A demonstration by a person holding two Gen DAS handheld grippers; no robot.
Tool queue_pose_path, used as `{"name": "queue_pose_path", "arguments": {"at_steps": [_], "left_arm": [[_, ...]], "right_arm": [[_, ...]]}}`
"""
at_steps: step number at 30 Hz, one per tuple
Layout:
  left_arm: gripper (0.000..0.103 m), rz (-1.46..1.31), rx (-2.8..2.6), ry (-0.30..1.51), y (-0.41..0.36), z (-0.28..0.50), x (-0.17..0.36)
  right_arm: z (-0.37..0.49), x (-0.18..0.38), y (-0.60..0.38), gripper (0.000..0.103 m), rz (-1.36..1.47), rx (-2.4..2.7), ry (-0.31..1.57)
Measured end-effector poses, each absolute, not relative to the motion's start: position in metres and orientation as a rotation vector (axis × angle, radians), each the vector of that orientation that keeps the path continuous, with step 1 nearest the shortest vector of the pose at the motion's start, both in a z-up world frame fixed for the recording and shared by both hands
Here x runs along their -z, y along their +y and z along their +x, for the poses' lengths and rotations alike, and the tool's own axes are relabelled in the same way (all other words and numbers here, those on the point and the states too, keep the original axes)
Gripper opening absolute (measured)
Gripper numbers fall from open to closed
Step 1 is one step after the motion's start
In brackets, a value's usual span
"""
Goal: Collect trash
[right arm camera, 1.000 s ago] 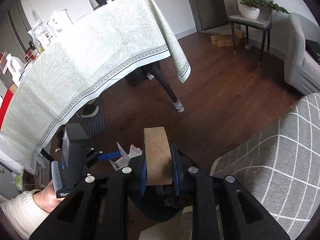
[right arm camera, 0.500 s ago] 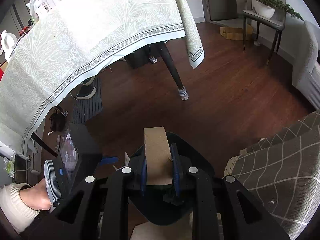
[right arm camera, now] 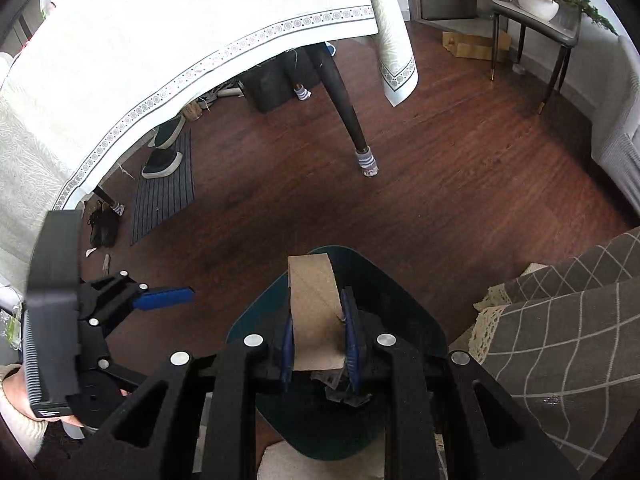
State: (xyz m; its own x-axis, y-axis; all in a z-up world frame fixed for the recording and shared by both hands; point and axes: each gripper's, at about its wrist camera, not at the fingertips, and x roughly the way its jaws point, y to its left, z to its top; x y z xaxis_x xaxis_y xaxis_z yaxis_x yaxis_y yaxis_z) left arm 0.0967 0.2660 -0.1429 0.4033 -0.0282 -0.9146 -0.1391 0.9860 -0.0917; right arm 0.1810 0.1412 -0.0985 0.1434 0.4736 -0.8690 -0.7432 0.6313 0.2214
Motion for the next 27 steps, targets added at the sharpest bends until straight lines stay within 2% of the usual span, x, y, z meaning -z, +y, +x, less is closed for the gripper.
{"name": "queue_pose_path", "arguments": {"at_steps": [8,16,24,27], "left_arm": [[0.072,-0.19,-0.089,1.026,0.275,0.085,0.102],[0.055,-0.254,-0.092,0.939,0.294,0.077,0.066],[0.054,-0.289,-0.07,0.86,0.287,0.074,0.035],[0.054,-0.268,-0.065,0.848,0.282,0.075,0.028]], "right_arm": [[0.185,0.131,0.158,0.021,-0.332,-0.863,1.182],[0.17,0.173,0.176,0.021,-0.434,-0.856,1.268],[0.147,0.218,0.182,0.022,-0.559,-0.861,1.382],[0.138,0.226,0.183,0.054,-0.61,-0.846,1.402]]}}
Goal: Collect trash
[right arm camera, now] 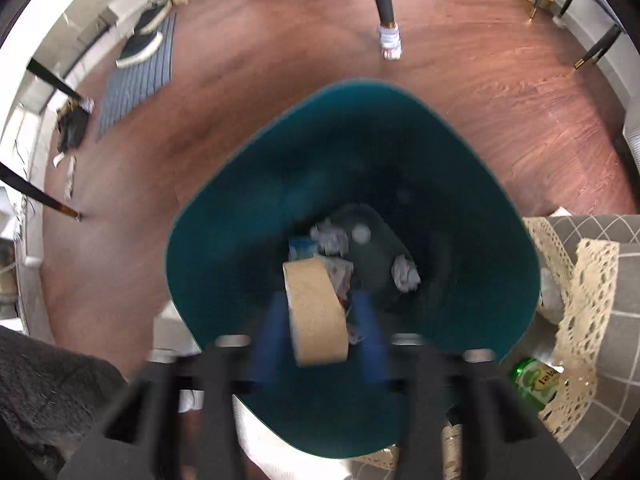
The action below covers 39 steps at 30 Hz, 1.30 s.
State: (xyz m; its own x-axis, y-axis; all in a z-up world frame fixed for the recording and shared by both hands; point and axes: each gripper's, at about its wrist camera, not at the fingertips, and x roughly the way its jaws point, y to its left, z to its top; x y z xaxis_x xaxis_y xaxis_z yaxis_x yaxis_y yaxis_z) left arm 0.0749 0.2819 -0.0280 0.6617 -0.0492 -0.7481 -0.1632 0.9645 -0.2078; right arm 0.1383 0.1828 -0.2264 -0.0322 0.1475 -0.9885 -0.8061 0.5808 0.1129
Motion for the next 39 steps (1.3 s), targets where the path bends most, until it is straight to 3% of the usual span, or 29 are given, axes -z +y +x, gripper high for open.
{"name": "queue_pose_path", "arguments": {"at_steps": [14,30,32,34,39], "left_arm": [[0.061,-0.233,-0.064,0.763,0.27,0.073,-0.008],[0.085,-0.208,-0.017,0.584,0.23,0.047,-0.08],[0.089,-0.206,0.002,0.553,0.219,0.042,-0.087],[0.092,-0.188,0.009,0.537,0.208,0.04,-0.093],[0.094,-0.15,0.001,0.496,0.184,0.021,-0.099]], "right_arm": [[0.129,0.206,0.17,0.054,-0.62,-0.823,1.314],[0.104,0.042,0.094,0.054,-0.429,-0.762,0.893],[0.094,0.02,0.073,0.059,-0.391,-0.734,0.829],[0.086,0.0,0.049,0.074,-0.356,-0.683,0.763],[0.064,-0.04,-0.02,0.087,-0.267,-0.561,0.641]]}}
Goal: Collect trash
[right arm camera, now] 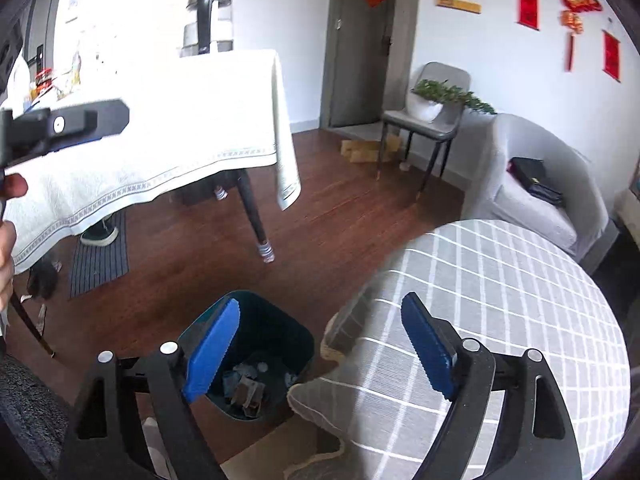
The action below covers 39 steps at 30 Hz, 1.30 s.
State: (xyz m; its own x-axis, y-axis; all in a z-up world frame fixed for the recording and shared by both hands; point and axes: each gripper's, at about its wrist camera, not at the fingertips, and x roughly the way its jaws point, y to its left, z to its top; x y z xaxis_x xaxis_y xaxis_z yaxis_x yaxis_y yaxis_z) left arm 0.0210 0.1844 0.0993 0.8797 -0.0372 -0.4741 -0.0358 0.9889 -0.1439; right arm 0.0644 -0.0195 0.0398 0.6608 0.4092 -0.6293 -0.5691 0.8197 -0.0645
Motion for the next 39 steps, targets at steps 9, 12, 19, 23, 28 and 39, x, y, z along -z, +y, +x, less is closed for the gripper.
{"name": "queue_pose_path", "arguments": {"at_steps": [9,12,19,23,28,39], "left_arm": [[0.099,-0.013,-0.123,0.474,0.136,-0.027,-0.066],[0.099,-0.015,-0.111,0.477,0.129,-0.044,-0.057],[0.099,-0.002,-0.109,0.525,0.126,-0.067,-0.036],[0.099,-0.029,-0.099,0.495,0.127,-0.074,-0.039],[0.099,-0.037,-0.099,0.505,0.128,-0.075,-0.035],[0.099,-0.075,-0.074,0.538,0.132,-0.073,-0.03]], "right_arm": [[0.017,-0.056,-0.149,0.099,-0.124,-0.361,0.565],[-0.003,-0.056,-0.179,0.099,-0.113,-0.304,0.549],[-0.047,-0.054,-0.239,0.099,-0.087,-0.185,0.514],[-0.061,-0.051,-0.257,0.099,-0.057,-0.156,0.493],[-0.062,-0.05,-0.259,0.099,-0.048,-0.179,0.491],[-0.069,-0.051,-0.247,0.099,-0.069,-0.309,0.482]]}}
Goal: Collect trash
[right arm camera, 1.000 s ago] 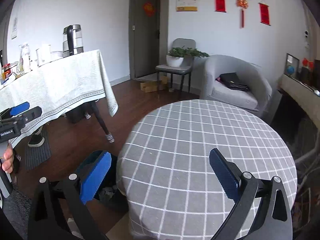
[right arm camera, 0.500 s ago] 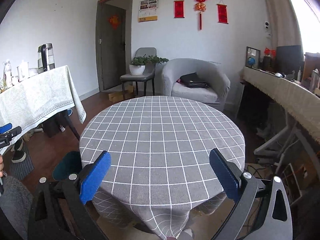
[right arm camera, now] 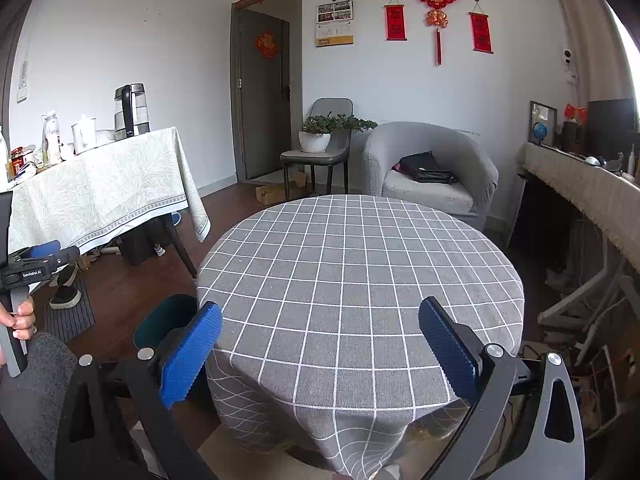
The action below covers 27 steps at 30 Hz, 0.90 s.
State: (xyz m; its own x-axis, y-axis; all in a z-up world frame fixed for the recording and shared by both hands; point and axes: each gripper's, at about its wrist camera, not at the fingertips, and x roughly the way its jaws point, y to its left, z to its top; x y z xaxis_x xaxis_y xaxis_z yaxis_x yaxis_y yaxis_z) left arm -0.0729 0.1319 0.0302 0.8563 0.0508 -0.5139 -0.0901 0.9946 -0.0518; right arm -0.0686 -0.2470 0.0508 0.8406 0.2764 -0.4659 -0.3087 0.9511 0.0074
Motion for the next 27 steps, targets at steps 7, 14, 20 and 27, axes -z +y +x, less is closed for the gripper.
{"name": "queue_pose_path", "arguments": {"at_steps": [7,14,20,27], "left_arm": [[0.099,-0.053,-0.067,0.533,0.127,-0.074,-0.03],[0.099,-0.041,-0.044,0.531,0.124,-0.075,-0.03],[0.1,-0.034,-0.041,0.531,0.122,-0.075,-0.03],[0.1,-0.028,-0.042,0.532,0.122,-0.074,-0.03]], "right_arm": [[-0.068,-0.051,-0.257,0.099,-0.04,-0.312,0.482],[-0.068,-0.05,-0.259,0.099,-0.05,-0.311,0.484],[-0.066,-0.051,-0.261,0.099,-0.046,-0.313,0.49],[-0.066,-0.051,-0.261,0.099,-0.047,-0.313,0.491]]}}
